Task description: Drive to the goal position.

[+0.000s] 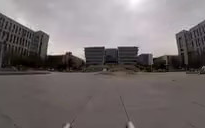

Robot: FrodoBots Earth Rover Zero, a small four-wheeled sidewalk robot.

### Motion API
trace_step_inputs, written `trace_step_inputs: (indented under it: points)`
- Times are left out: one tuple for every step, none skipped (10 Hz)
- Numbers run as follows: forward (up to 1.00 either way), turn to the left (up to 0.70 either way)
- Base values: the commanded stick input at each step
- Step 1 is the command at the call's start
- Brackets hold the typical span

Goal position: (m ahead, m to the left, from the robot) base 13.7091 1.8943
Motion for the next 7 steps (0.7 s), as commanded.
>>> trace_step_inputs:
  points:
    - [0.70,0.00]
    - [0.70,0.00]
    - [0.70,0.00]
    - [0.70,0.00]
    - [0.70,0.00]
    - [0.70,0.00]
    - [0.70,0.00]
